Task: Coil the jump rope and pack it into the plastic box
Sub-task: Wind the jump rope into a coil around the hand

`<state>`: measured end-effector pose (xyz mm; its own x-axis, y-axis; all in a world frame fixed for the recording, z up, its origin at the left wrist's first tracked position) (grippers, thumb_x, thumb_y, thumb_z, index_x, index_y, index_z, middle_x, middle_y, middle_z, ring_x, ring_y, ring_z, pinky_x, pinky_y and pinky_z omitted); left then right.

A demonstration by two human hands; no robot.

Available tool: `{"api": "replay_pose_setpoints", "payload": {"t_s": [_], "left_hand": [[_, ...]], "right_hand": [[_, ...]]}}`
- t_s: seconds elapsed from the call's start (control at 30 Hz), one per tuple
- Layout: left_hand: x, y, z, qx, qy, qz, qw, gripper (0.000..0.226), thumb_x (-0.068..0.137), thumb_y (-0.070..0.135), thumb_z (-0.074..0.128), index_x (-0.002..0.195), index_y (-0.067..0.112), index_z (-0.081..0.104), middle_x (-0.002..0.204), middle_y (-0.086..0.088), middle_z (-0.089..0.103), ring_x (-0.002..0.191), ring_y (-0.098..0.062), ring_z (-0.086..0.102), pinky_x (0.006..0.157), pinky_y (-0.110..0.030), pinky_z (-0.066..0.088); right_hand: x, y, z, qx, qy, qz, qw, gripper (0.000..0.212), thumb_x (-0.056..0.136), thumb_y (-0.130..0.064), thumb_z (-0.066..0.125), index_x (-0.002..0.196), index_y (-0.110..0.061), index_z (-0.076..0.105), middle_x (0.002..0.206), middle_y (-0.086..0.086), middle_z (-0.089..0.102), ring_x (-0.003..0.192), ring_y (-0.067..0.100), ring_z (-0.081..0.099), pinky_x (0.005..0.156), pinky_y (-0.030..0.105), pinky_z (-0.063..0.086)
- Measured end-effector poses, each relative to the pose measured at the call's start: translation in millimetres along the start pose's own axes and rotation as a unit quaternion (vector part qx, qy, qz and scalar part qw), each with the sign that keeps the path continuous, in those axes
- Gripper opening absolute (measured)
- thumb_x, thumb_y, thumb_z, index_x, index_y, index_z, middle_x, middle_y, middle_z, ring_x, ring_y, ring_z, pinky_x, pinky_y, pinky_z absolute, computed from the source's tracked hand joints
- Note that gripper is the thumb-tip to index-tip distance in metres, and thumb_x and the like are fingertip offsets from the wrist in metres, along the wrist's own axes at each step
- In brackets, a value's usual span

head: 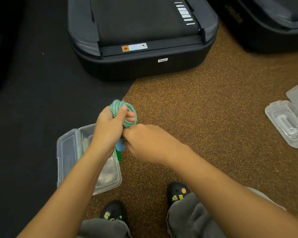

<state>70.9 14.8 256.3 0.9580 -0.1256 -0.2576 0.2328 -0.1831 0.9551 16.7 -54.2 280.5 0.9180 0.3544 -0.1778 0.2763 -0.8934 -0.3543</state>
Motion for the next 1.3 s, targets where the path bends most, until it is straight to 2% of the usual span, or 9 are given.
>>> {"api": "replay_pose_setpoints", "payload": {"t_s": [0.13, 0.27, 0.33, 0.53, 0.7, 0.77, 0.93, 1.17, 1.3], "left_hand": [[-3.6, 4.3, 4.6, 0.070, -0.071, 0.024, 0.995, 0.024, 0.093, 0.026, 0.049, 0.093, 0.004, 0.059, 0.076, -0.002, 0.062, 0.071, -0.011, 0.058, 0.068, -0.031, 0.047], [-4.2, 4.0, 9.2, 0.055, -0.147, 0.011, 0.988, 0.022, 0.094, 0.027, 0.045, 0.080, 0.016, 0.059, 0.071, -0.002, 0.058, 0.065, -0.009, 0.054, 0.060, -0.023, 0.043], [-5.0, 3.5, 11.1, 0.048, -0.177, 0.008, 0.983, 0.027, 0.095, 0.027, 0.044, 0.074, 0.017, 0.057, 0.066, -0.001, 0.054, 0.062, -0.008, 0.049, 0.060, -0.024, 0.040], [-14.8, 9.2, 18.4, 0.030, -0.266, -0.031, 0.963, 0.056, 0.086, 0.057, 0.030, 0.053, 0.018, 0.053, 0.050, 0.001, 0.053, 0.052, -0.009, 0.054, 0.063, -0.018, 0.048], [-17.0, 10.2, 17.3, -0.046, -0.286, -0.064, 0.955, 0.051, 0.074, 0.060, 0.037, 0.080, 0.013, 0.057, 0.044, 0.009, 0.035, 0.042, -0.005, 0.037, 0.051, -0.014, 0.041], [-17.0, 13.2, 15.6, -0.074, -0.278, -0.065, 0.956, 0.044, 0.076, 0.054, 0.040, 0.075, 0.013, 0.056, 0.042, 0.010, 0.032, 0.040, -0.004, 0.033, 0.048, -0.012, 0.040], [-13.1, 13.7, 11.8, -0.181, -0.236, -0.100, 0.949, 0.049, 0.079, 0.050, 0.043, 0.043, 0.019, 0.053, 0.039, 0.008, 0.030, 0.037, -0.004, 0.031, 0.045, -0.013, 0.040], [0.5, 5.5, 6.4, -0.342, -0.170, -0.140, 0.914, 0.037, 0.095, 0.040, 0.036, 0.072, 0.013, 0.049, 0.042, 0.009, 0.039, 0.041, -0.003, 0.041, 0.048, -0.014, 0.043], [5.7, 1.8, 1.5, -0.367, -0.131, -0.138, 0.911, 0.033, 0.097, 0.035, 0.035, 0.077, 0.012, 0.049, 0.045, 0.008, 0.043, 0.044, -0.004, 0.045, 0.050, -0.014, 0.045]], "right_hand": [[-2.9, 9.6, -21.6, 0.035, 0.046, -0.002, 0.998, 0.032, 0.092, -0.036, 0.043, 0.108, -0.016, 0.062, 0.112, 0.011, 0.062, 0.098, 0.032, 0.060, 0.068, 0.034, 0.037], [-3.8, 22.0, -38.0, 0.104, 0.083, 0.006, 0.991, 0.013, 0.084, -0.042, 0.057, 0.079, -0.031, 0.063, 0.074, 0.001, 0.059, 0.077, 0.025, 0.056, 0.064, 0.030, 0.036], [-3.4, 30.8, -39.9, 0.140, 0.087, 0.017, 0.986, 0.022, 0.078, -0.044, 0.065, 0.063, -0.034, 0.052, 0.060, -0.009, 0.049, 0.064, 0.014, 0.046, 0.061, 0.029, 0.036], [-4.4, 50.4, -50.8, 0.229, 0.149, 0.033, 0.961, 0.033, 0.068, -0.039, 0.076, 0.073, -0.016, 0.052, 0.057, -0.010, 0.048, 0.053, 0.007, 0.041, 0.055, 0.026, 0.037], [-2.4, 63.7, -52.0, 0.288, 0.175, 0.049, 0.940, 0.027, 0.073, -0.034, 0.073, 0.076, -0.013, 0.056, 0.058, -0.005, 0.049, 0.054, 0.006, 0.040, 0.052, 0.016, 0.033], [-0.8, 66.8, -51.0, 0.299, 0.180, 0.059, 0.935, 0.023, 0.078, -0.034, 0.068, 0.078, -0.013, 0.058, 0.059, -0.006, 0.049, 0.055, 0.005, 0.041, 0.053, 0.015, 0.034], [3.2, 59.7, -36.9, 0.226, 0.115, 0.063, 0.965, 0.022, 0.096, -0.032, 0.040, 0.079, -0.020, 0.049, 0.057, -0.008, 0.044, 0.056, 0.005, 0.043, 0.056, 0.026, 0.030], [4.1, 47.6, -8.4, 0.145, -0.017, 0.103, 0.984, 0.024, 0.099, -0.026, 0.030, 0.107, -0.009, 0.045, 0.080, 0.009, 0.050, 0.068, 0.028, 0.049, 0.065, 0.039, 0.044], [-1.4, 37.2, 8.9, 0.095, -0.100, 0.107, 0.985, 0.020, 0.095, -0.014, 0.039, 0.113, -0.006, 0.040, 0.099, 0.019, 0.058, 0.072, 0.029, 0.048, 0.052, 0.034, 0.037]]}}
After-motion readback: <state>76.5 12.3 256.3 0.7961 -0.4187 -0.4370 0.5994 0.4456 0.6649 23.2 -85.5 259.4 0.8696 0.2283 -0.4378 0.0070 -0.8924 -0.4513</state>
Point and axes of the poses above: each hand's wrist, its own x-axis towards the middle knuckle, its own z-axis out of the palm, y = z × x, the point moved 5 cm from there along x, towards the middle knuckle
